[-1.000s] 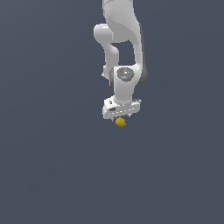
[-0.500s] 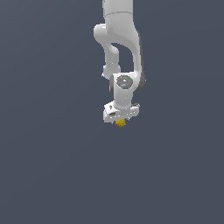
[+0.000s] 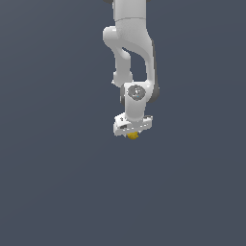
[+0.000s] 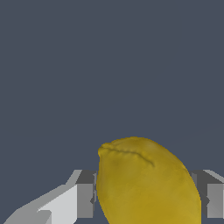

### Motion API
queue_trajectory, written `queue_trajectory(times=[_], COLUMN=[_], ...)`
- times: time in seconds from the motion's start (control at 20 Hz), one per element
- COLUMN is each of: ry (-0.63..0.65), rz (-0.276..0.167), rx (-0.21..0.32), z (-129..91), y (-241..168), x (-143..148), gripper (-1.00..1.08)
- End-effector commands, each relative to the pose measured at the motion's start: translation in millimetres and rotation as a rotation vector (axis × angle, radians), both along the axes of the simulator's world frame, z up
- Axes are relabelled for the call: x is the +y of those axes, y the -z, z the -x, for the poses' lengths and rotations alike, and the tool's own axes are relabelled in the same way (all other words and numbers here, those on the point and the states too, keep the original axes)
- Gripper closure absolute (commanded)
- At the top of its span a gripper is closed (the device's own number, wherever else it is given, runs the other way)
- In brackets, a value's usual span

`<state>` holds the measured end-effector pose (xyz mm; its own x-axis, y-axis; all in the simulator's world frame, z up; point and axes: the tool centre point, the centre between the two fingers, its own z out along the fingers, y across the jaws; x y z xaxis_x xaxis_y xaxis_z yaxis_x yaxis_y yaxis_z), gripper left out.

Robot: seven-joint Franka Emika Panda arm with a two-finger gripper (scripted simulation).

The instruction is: Pick up the object and move it to a goal position.

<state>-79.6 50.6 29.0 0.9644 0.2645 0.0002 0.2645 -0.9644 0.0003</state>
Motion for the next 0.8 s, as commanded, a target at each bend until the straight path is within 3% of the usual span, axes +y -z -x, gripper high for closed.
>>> queue_trajectory(times=[0.0, 0.75], ry=[0.000, 0.000], rz=[0.000, 0.000], rx=[0.000, 0.000], z=[0, -8], y=[1, -28], x=[0, -18], gripper=[1.08, 1.08])
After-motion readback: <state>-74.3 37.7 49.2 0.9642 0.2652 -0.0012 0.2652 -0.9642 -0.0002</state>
